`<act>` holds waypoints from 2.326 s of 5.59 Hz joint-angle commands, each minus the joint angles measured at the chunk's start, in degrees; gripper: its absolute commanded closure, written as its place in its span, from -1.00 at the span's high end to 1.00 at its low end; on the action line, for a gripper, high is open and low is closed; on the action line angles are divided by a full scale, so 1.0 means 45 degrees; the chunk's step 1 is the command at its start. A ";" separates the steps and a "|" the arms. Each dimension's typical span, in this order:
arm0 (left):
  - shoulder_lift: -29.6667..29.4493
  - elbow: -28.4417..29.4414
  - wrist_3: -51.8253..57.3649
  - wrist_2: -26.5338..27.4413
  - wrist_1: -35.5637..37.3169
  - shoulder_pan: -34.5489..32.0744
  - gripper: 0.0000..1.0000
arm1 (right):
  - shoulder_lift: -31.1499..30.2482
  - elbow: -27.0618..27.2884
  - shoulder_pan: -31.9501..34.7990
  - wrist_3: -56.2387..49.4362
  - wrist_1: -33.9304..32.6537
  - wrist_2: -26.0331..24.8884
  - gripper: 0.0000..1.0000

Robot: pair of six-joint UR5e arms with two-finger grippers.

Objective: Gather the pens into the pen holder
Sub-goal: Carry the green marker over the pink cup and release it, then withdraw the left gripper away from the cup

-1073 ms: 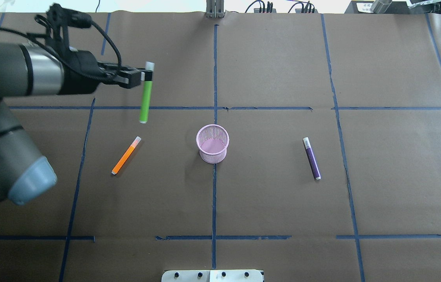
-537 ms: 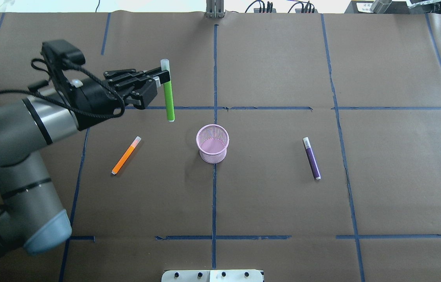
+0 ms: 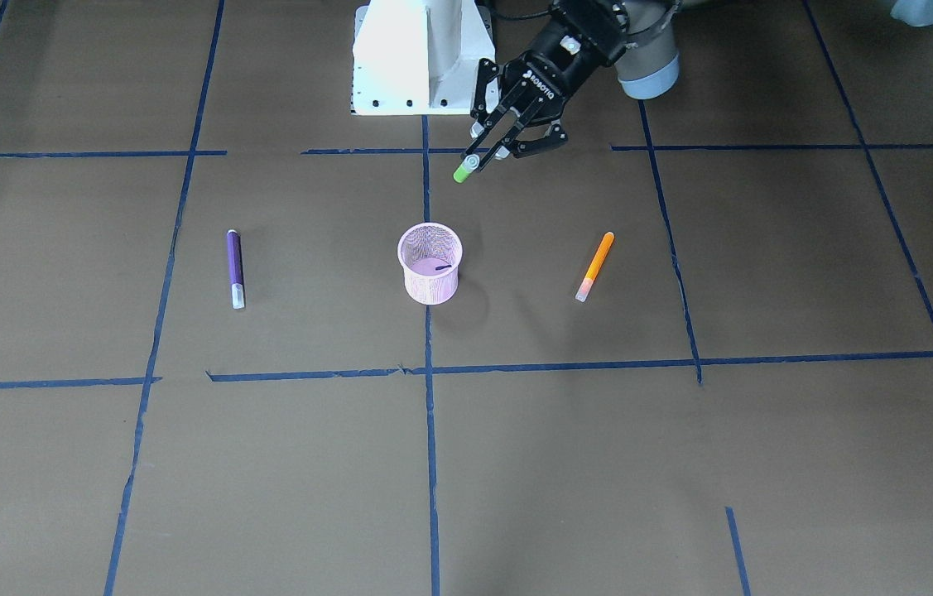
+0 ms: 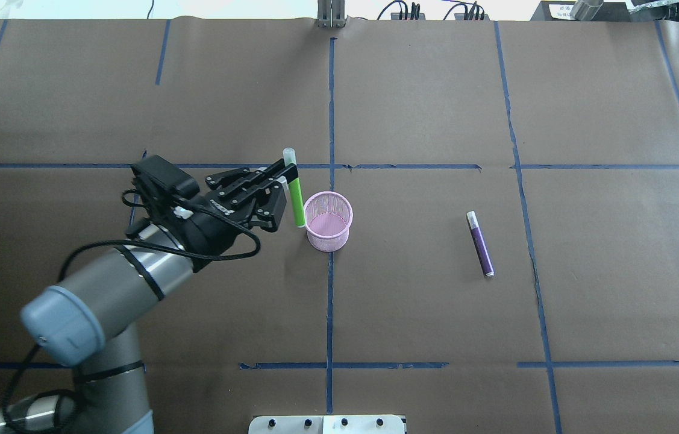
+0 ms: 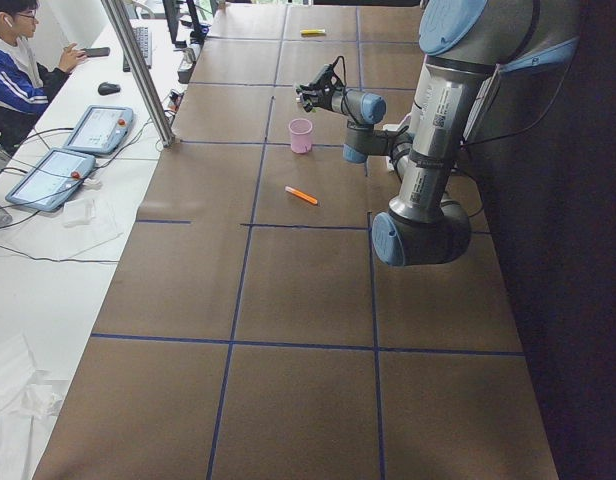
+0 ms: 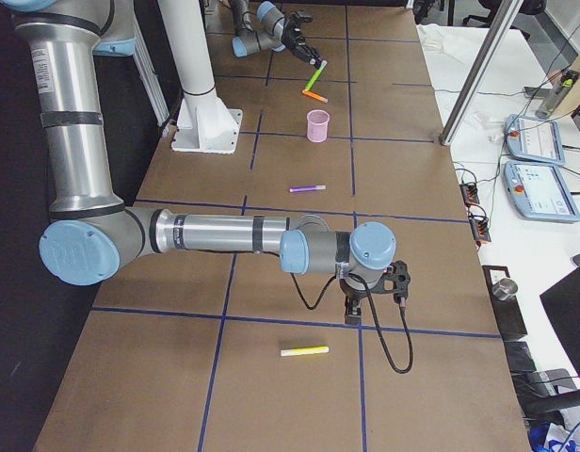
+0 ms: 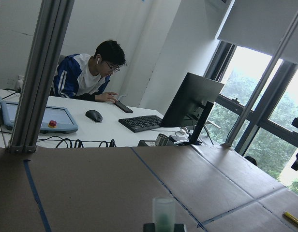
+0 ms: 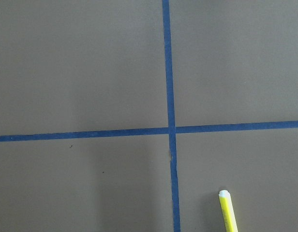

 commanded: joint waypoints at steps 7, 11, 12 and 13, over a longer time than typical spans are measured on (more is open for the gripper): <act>-0.2155 0.4430 0.0742 0.0495 -0.1720 -0.0593 -1.00 | -0.0020 -0.0032 0.0000 0.0000 -0.0020 -0.0023 1.00; -0.2174 0.4239 0.0684 0.0416 -0.1779 -0.0514 1.00 | 0.0019 -0.0012 0.0000 0.0000 0.0000 -0.0003 1.00; -0.2232 0.4044 0.0567 0.0436 -0.1876 -0.0631 1.00 | -0.0001 -0.0012 0.0000 0.0000 0.0000 -0.0003 1.00; -0.2291 0.3462 0.0276 0.0397 -0.1665 -0.1019 1.00 | -0.0020 -0.0012 0.0000 0.0000 0.0000 -0.0042 1.00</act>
